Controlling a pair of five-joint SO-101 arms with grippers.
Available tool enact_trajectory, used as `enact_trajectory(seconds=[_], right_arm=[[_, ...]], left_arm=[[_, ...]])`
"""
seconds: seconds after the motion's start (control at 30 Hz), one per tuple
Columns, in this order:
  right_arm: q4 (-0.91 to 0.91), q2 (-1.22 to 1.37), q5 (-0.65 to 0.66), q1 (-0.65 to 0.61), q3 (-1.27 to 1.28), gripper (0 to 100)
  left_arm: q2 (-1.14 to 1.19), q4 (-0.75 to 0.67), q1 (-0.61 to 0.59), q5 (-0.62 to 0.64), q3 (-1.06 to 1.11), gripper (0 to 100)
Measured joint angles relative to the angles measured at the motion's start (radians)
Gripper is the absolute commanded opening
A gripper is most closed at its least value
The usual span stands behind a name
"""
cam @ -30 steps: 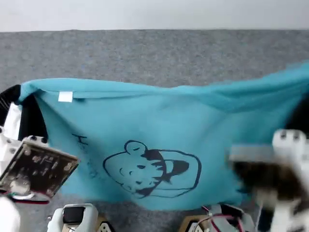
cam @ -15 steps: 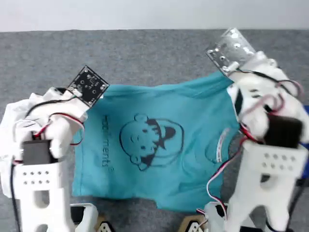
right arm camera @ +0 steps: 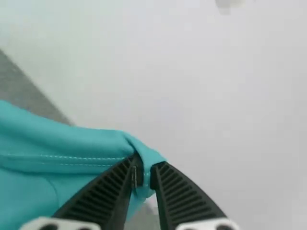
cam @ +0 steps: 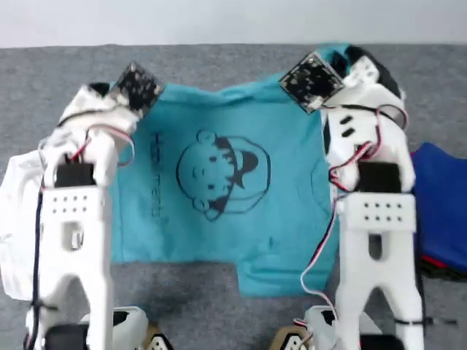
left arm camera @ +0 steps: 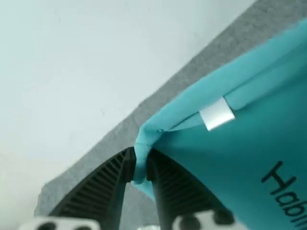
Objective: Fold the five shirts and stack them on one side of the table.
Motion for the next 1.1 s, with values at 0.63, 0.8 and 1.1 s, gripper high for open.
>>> enact_trajectory(seconds=[0.63,0.8,1.1], right_arm=[[-0.149,0.330,0.071,-0.014,-0.147,1.1],[0.120,0.330,0.072,-0.017,-0.149,1.1],[0.628,0.233,0.066,-0.020,-0.149,1.1]], left_arm=[[0.302,0.152,0.002,-0.011,-0.328,0],[0.305,0.370,0.002,-0.021,-0.328,0],[0.362,0.641,0.000,-0.115,-0.330,0]])
